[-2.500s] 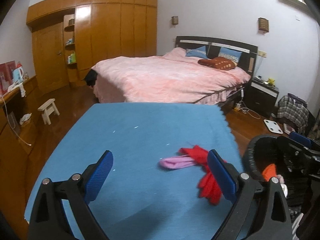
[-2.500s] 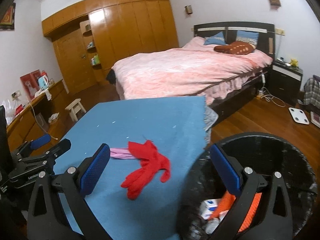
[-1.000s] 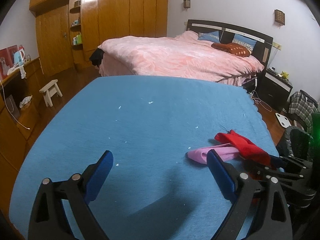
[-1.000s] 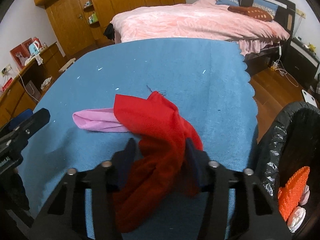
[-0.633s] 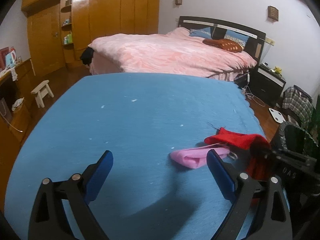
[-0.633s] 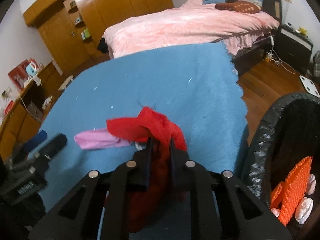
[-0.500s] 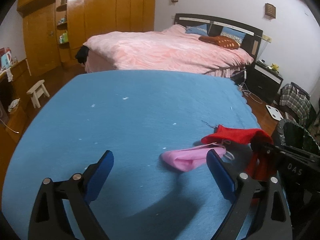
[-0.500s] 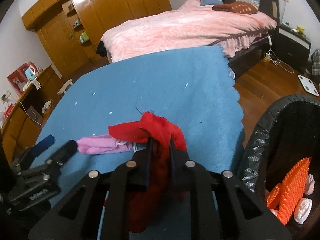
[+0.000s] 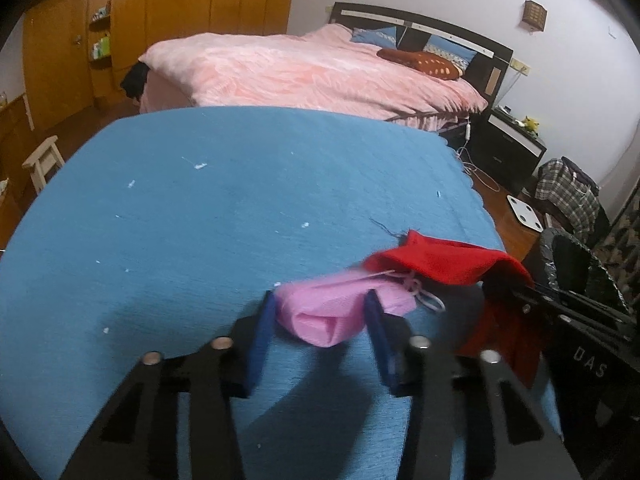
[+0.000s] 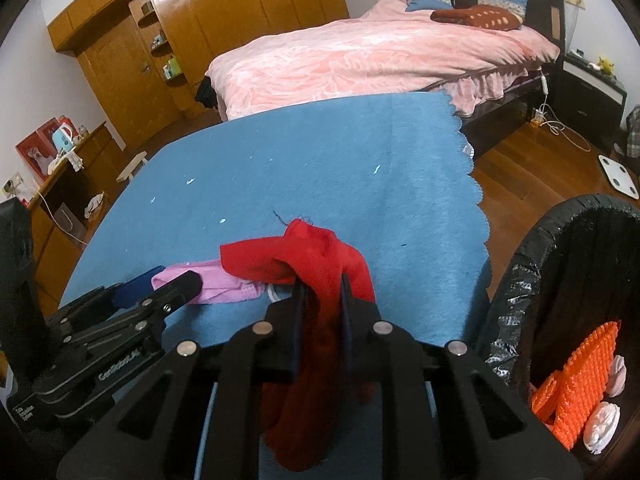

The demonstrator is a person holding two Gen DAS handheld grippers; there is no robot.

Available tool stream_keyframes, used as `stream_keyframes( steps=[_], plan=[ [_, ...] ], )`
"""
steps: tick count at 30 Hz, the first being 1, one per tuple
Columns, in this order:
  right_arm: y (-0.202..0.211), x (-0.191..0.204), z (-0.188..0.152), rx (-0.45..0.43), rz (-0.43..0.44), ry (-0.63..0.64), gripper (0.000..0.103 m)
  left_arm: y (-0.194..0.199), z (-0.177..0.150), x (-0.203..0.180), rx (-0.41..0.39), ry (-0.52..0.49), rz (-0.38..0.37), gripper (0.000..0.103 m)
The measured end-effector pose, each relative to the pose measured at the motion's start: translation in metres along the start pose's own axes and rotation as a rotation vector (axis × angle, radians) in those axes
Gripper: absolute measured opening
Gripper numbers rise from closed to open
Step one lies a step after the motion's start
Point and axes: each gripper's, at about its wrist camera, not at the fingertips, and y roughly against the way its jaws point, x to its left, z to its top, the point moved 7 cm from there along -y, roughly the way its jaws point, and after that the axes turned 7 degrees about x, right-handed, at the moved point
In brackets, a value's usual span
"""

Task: Collect trash
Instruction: 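Grasp the pink mask with the left gripper while the right gripper holds the red glove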

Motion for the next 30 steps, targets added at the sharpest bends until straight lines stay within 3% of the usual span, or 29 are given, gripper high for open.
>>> stream_keyframes(
  steps=[4,6,14,21,30],
  plan=[
    [0.001,0.002,-0.002,0.005,0.001,0.007,0.017,0.002,0.0,-0.002,-0.008,0.003,0.002,0.03],
    [0.001,0.004,-0.003,0.005,0.003,0.007,0.017,0.005,0.0,-0.001,-0.012,0.002,0.002,0.017],
    [0.013,0.009,0.001,-0.011,0.021,0.015,0.017,0.027,0.003,-0.001,-0.056,0.012,0.006,0.012],
    [0.032,0.016,0.005,-0.032,0.052,0.022,0.01,0.054,0.007,-0.002,-0.101,0.015,0.032,0.012],
    [0.07,0.019,0.02,-0.103,0.073,0.02,0.01,0.091,0.012,-0.002,-0.158,0.015,0.064,0.012]
  ],
)
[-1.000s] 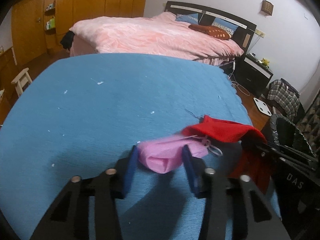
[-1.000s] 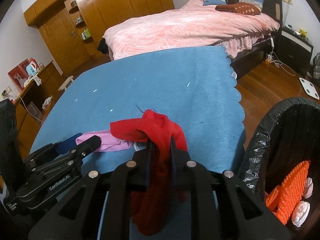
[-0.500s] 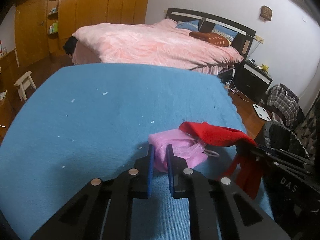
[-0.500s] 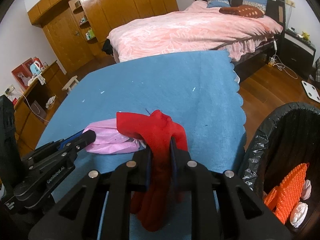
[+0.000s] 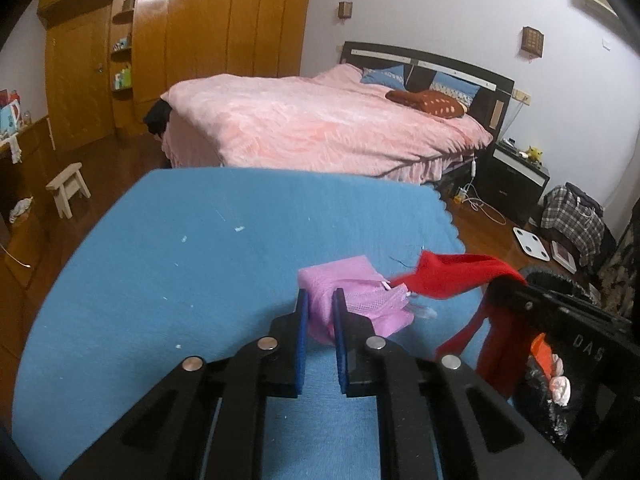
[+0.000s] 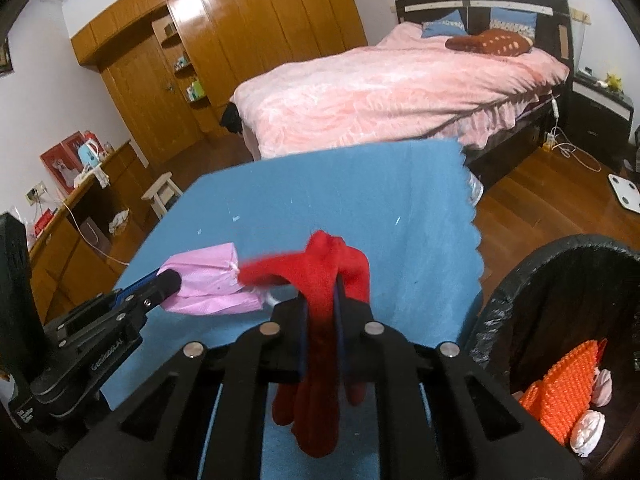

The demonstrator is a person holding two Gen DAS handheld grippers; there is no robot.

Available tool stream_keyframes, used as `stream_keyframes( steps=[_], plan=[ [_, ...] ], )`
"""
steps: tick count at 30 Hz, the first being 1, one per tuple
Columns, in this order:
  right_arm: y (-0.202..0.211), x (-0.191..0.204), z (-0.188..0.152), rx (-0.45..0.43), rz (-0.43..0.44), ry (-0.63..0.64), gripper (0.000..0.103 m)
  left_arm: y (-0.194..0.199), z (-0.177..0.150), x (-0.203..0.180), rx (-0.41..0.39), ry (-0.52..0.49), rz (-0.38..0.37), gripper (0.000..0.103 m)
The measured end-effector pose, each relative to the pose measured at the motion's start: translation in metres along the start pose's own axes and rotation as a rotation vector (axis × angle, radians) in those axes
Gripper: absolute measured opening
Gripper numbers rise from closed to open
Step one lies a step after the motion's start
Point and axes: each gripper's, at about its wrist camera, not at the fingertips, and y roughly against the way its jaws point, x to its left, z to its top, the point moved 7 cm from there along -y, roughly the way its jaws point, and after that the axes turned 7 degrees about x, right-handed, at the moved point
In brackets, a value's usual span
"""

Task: Collect trash
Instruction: 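Grasp the pink mask with the left gripper while the right gripper holds the red glove, then carry the pink mask and red glove over the black bin and open both grippers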

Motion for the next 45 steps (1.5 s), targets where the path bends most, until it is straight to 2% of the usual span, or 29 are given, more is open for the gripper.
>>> stream_keyframes(
  steps=[12,23,45],
  plan=[
    [0.046,-0.004,0.013,-0.057,-0.003,-0.004,0.01,0.043,0.016,-0.015,-0.066,-0.035,0.01,0.012],
    [0.098,-0.023,0.011,-0.113,-0.047,-0.027,0.01,0.076,0.021,-0.031,-0.099,-0.041,0.006,0.012],
    [0.199,-0.078,-0.019,-0.207,-0.149,-0.059,0.01,0.117,0.021,-0.14,-0.14,-0.174,-0.139,0.012]
  ],
)
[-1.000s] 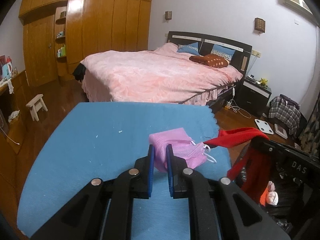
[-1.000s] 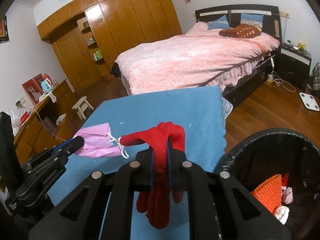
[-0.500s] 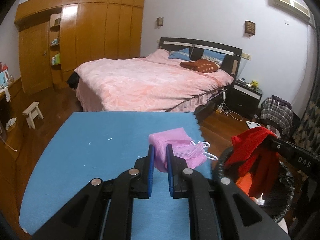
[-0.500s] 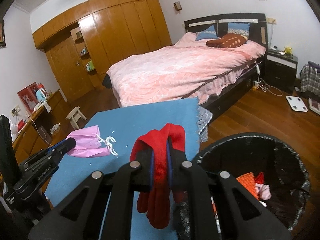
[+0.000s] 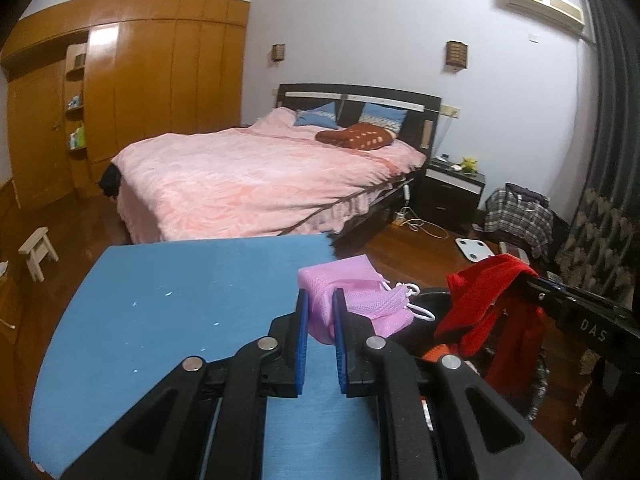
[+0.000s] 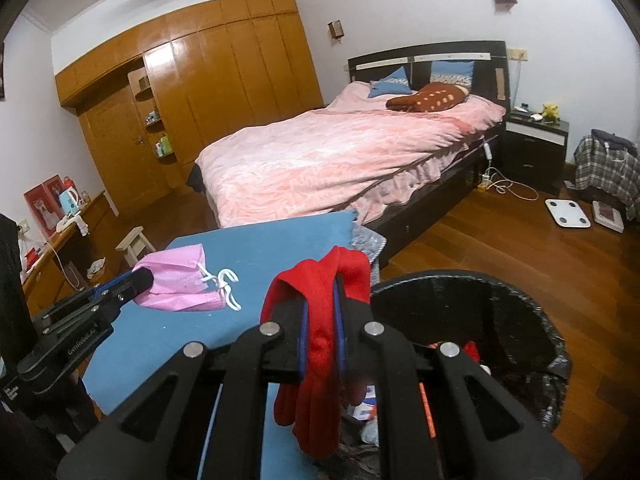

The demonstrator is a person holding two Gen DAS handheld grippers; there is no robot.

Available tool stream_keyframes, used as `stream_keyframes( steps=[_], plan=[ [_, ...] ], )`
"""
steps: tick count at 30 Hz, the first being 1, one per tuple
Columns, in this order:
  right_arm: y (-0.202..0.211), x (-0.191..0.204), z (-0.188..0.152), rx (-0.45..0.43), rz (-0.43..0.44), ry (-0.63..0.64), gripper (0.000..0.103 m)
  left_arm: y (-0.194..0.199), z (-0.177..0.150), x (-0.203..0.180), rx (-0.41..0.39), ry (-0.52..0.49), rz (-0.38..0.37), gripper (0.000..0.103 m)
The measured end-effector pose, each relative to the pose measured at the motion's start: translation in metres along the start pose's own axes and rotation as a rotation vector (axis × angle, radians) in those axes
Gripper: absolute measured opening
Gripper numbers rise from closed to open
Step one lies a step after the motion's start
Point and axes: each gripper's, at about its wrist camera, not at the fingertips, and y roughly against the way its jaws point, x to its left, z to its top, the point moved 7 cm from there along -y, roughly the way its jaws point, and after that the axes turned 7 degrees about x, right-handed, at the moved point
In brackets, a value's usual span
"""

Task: Collect trash
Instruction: 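Carry the pink mask and red glove over the black bin and open both grippers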

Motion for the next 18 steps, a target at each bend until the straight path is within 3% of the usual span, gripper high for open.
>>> stream_keyframes(
  steps=[18],
  plan=[
    [0.029,-0.078,-0.013,-0.02,-0.106,-0.073,0.012,-0.025,0.012,-0.088,0.008,-0.11,-0.111,0.012]
  ],
)
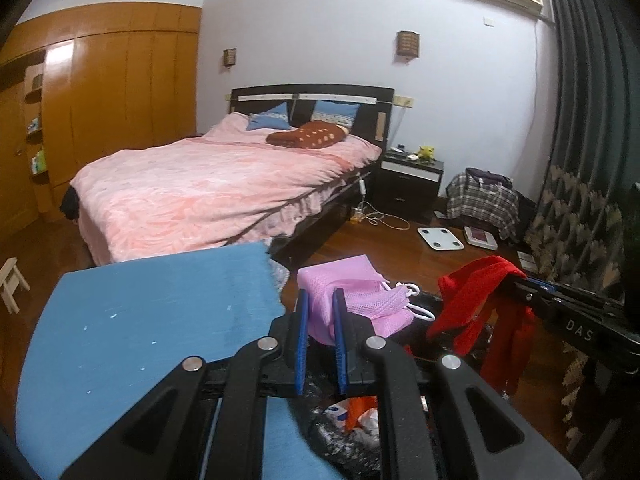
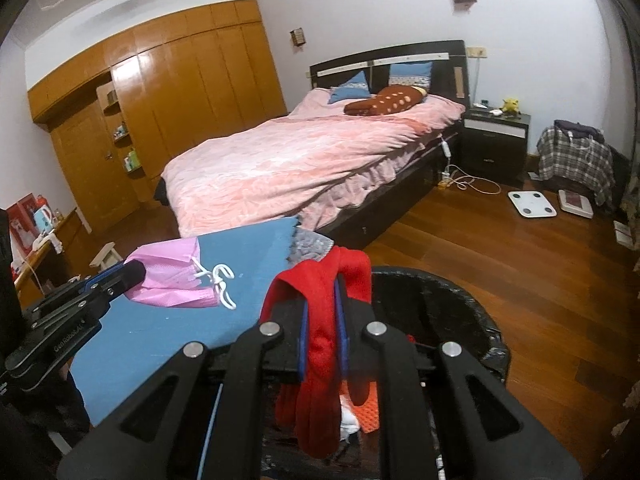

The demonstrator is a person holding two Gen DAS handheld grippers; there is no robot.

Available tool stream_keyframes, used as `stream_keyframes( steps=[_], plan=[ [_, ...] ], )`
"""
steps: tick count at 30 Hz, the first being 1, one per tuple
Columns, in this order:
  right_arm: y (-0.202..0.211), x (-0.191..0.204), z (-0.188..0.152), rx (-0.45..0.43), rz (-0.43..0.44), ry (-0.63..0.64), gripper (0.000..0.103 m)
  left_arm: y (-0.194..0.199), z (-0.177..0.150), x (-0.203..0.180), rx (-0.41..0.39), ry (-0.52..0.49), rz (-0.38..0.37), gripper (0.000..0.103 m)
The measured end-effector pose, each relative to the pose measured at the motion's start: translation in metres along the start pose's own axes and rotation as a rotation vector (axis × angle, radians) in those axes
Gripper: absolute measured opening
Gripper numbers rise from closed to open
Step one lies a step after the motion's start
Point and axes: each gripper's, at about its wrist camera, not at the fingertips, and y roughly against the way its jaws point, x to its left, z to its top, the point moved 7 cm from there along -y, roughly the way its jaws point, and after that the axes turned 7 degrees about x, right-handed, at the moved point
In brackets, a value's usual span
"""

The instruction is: Collect trash

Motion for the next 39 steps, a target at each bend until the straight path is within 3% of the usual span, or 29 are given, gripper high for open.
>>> stream_keyframes(
  steps=[11,23,25,27,34,36,39],
  plan=[
    [-0.024,-0.043,-0.009,0.048,-0.06,-0.041,0.012,-0.051,-0.01,-0.035,0.069,-0.053,-0.046,0.012],
    [-0.067,-0.067,-0.025,0.126,-0.099,-0.053,0.013,-0.094,-0.024,-0.043,0.135,-0.072,-0.069,0.015],
    [-0.073,-0.07,-0.029,0.146,-0.108,-0.055,0.025,-0.099,-0.026,-0.042,0.154,-0.07,-0.08,0.025],
    [-0.078,-0.074,-0.034,0.175,-0.127,-0.059,0.05,-0.1,-0.03,-0.041,0.164,-0.066,-0.085,0.042],
    [-0.08,-0.079,-0.046,0.207,-0.162,-0.071,0.075,-0.097,-0.035,-0.028,0.173,-0.046,-0.059,0.06],
    [-0.075,-0.076,-0.046,0.196,-0.162,-0.071,0.09,-0.09,-0.035,-0.02,0.163,-0.038,-0.038,0.07],
    [-0.068,-0.072,-0.043,0.178,-0.15,-0.066,0.094,-0.079,-0.032,-0.009,0.148,-0.023,-0.02,0.082]
  ],
)
